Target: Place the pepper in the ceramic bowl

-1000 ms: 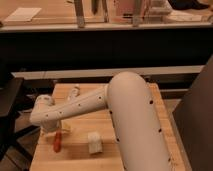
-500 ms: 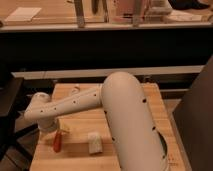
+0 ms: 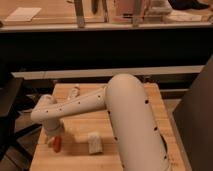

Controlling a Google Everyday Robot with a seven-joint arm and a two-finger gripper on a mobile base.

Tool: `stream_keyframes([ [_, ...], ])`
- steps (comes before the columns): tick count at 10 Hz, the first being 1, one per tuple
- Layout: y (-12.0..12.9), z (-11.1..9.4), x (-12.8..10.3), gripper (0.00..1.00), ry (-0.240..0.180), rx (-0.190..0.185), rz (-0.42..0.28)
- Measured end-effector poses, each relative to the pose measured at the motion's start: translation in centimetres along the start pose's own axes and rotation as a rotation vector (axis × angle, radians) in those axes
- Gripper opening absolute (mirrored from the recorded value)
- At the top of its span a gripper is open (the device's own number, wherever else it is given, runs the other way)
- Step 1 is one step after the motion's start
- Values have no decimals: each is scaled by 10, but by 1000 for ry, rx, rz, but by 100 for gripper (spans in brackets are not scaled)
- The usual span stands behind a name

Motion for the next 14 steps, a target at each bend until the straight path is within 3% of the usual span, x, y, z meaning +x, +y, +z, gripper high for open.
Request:
stream_keyframes([
  [3,-10,0,6,80,25,3,-23],
  [4,-8,2,7,77,19,1,-17],
  [5,-5,8,4,65,10,-2,-11],
  [6,-3,10,3,60,11,0,-10],
  [9,-6,12,2,57,11,2,-10],
  [10,-5,14,2,51,9,3,-6],
  [14,6,5,9,11,21,4,7],
])
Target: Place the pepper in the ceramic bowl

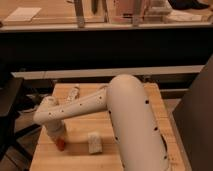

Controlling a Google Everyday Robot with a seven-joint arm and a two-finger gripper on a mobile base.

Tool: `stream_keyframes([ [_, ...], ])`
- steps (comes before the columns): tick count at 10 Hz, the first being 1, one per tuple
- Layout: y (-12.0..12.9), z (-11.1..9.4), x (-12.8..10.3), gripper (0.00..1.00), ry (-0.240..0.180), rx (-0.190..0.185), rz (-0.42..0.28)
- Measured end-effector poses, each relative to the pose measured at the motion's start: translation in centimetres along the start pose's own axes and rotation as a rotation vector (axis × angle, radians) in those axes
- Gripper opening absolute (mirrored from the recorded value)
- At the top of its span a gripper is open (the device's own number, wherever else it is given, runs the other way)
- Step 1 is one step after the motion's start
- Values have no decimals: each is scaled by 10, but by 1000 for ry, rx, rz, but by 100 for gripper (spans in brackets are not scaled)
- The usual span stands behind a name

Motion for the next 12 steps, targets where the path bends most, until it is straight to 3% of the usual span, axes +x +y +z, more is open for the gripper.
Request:
stream_keyframes([
  [3,4,-10,6,0,8,6,17],
  [7,35,-35,31,0,30,19,66],
  [12,55,-47,48,0,65,35,110],
])
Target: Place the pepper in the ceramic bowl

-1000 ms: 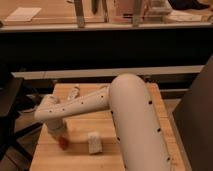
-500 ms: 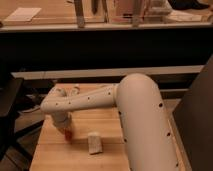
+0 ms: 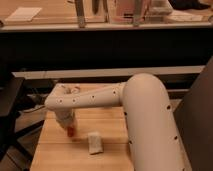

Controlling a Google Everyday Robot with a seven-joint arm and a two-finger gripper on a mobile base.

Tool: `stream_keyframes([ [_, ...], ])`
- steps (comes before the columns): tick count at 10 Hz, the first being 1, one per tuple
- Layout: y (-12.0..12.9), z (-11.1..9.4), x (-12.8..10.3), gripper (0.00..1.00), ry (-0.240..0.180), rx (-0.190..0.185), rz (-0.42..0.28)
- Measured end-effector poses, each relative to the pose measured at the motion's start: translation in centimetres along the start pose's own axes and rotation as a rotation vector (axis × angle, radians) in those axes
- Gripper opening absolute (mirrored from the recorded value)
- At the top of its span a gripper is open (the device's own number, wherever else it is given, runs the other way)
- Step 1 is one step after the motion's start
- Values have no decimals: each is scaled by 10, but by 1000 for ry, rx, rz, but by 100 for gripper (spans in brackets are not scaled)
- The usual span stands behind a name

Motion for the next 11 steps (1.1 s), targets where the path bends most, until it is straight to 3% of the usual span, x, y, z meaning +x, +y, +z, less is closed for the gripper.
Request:
stream_keyframes([
  [2,16,-13,21,0,14,2,24],
  [5,27,-22,27,0,30,9,54],
  [8,45,-34,51,0,43,11,79],
  [11,58,-40,56,0,64,15,101],
])
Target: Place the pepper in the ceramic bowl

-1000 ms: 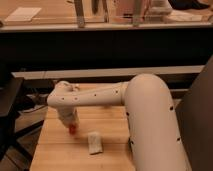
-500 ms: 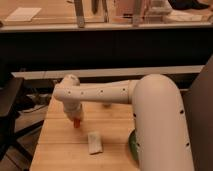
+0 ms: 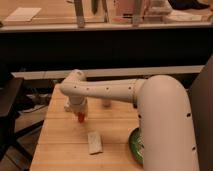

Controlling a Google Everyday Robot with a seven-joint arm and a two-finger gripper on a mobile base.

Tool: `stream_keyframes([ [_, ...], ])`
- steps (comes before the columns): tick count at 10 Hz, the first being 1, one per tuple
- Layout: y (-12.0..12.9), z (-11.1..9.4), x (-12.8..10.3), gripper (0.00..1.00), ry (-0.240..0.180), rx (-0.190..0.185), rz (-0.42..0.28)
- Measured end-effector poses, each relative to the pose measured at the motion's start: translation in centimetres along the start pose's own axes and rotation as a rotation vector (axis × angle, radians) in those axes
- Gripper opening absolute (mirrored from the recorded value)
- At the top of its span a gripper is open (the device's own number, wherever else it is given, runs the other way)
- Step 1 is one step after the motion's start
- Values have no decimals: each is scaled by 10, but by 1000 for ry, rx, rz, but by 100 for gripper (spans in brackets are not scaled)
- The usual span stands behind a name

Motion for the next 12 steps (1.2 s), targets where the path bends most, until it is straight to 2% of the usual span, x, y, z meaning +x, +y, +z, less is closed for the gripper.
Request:
stream_keyframes([
  [7,38,-5,25,0,23,13,64],
  [12,70,-17,34,0,25,19,118],
])
